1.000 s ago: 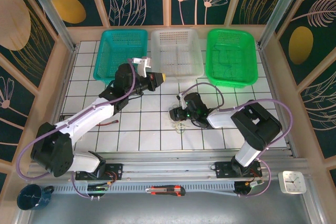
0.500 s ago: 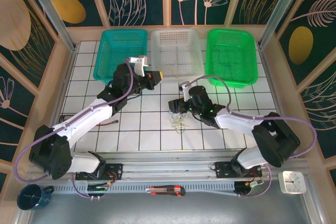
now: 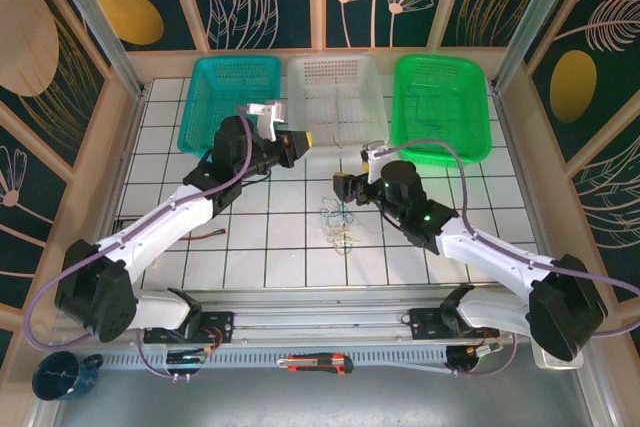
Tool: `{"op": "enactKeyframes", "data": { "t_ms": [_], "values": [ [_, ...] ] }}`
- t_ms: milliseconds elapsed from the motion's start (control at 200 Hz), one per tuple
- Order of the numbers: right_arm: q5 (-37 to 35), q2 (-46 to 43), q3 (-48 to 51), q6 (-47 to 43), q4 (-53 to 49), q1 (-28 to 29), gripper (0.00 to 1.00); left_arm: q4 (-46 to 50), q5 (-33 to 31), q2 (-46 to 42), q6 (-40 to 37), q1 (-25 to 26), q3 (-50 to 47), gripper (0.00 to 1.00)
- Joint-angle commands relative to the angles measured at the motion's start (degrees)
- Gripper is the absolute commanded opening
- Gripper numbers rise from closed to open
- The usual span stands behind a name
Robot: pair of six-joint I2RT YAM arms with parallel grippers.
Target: Untangle the cables
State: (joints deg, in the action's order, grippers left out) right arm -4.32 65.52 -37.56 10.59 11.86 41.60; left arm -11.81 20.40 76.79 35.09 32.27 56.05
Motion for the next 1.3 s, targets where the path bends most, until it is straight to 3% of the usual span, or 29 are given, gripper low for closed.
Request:
{"op": "enactKeyframes", "data": {
  "t_ms": [0, 596, 696, 836, 911, 1296],
  "values": [
    [-4.11, -0.25, -3.13, -2.45, -0.09, -0.36, 0.80, -1.37, 2.78, -1.14, 1.71, 0.34, 1.45, 0.00],
    [-5.28, 11.88, -13.34, -6.89, 5.47, -2.78, 0.79, -3.87, 6.48, -2.65, 5.90, 0.33, 1.18, 0.00],
    [-4.52, 13.39, -13.76, -6.86, 6.35, -3.60, 0.63, -4.34, 6.92, -2.79, 6.47, 0.31, 1.08, 0.00],
    [-3.30, 13.13, -11.74, -6.21, 7.38, -4.32, 0.16, -4.84, 7.28, -3.30, 7.05, 0.33, 0.86, 0.00],
    [-2.89, 12.69, -9.89, -5.69, 7.58, -4.66, 0.00, -5.72, 7.20, -3.79, 7.68, 0.29, 0.68, 0.00],
    [-1.50, 9.33, 1.72, -0.53, 10.09, -4.80, 0.00, -5.71, 1.58, -5.43, 6.15, 0.31, 2.16, 0.00]
  ]
}}
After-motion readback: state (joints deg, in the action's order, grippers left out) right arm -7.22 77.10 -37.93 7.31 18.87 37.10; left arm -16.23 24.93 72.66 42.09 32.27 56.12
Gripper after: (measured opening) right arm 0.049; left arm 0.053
